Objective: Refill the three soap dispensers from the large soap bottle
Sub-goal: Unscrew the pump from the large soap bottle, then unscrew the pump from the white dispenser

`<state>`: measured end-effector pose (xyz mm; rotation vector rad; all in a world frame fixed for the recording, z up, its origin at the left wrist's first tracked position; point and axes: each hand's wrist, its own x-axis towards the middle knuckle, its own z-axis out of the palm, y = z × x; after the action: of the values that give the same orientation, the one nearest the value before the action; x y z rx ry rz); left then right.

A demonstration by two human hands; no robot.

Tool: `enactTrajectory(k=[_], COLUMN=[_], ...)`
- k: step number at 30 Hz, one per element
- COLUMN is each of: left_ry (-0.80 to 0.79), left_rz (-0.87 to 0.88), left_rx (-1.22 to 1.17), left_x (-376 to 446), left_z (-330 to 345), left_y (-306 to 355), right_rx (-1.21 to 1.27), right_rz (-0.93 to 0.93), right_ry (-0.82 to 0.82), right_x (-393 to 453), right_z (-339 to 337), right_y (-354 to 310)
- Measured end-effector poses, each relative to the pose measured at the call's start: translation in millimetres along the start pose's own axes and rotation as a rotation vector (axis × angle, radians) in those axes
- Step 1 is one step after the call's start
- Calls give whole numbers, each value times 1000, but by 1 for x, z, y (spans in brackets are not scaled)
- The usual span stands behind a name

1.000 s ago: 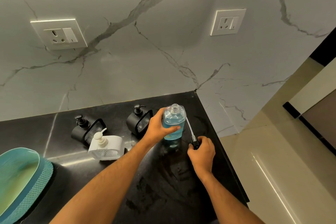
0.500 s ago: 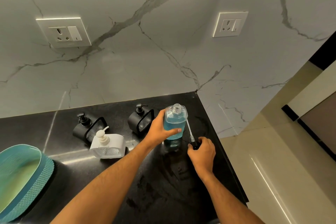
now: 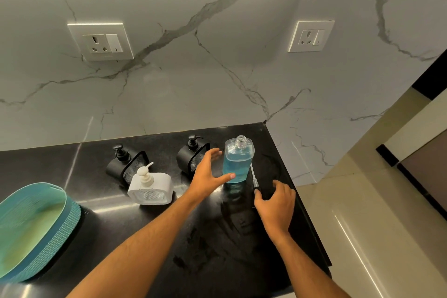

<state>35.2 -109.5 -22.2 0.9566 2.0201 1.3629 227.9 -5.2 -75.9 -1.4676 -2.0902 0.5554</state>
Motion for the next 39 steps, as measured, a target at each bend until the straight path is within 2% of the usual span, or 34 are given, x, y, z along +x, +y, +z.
enactTrajectory(k=[4,9,15,27,34,39], left_ry=[48,127,253,463,395,292], left_rz=[41,85,22,-90,-112,-62], left_rx=[12,-4,21,60,28,40], left_x=[-34,-90,-141,-168,-135,-117], left_z=[-11,-36,-75,-151,-171,-172], left_y=[0,-10,-41,-87,-101,-109], right_rx=[104,316,448,435,416,398], right_rz=[-164,-353,-369,-366,-300,-321], right_ry=[121,0,-150,-396,-560,-563], right_x=[-17,-50,-77,-106,-96,-91], right_z=[-16,-16,9,69,87,90], right_y=[-12,-45,-94,-169,-195,-202])
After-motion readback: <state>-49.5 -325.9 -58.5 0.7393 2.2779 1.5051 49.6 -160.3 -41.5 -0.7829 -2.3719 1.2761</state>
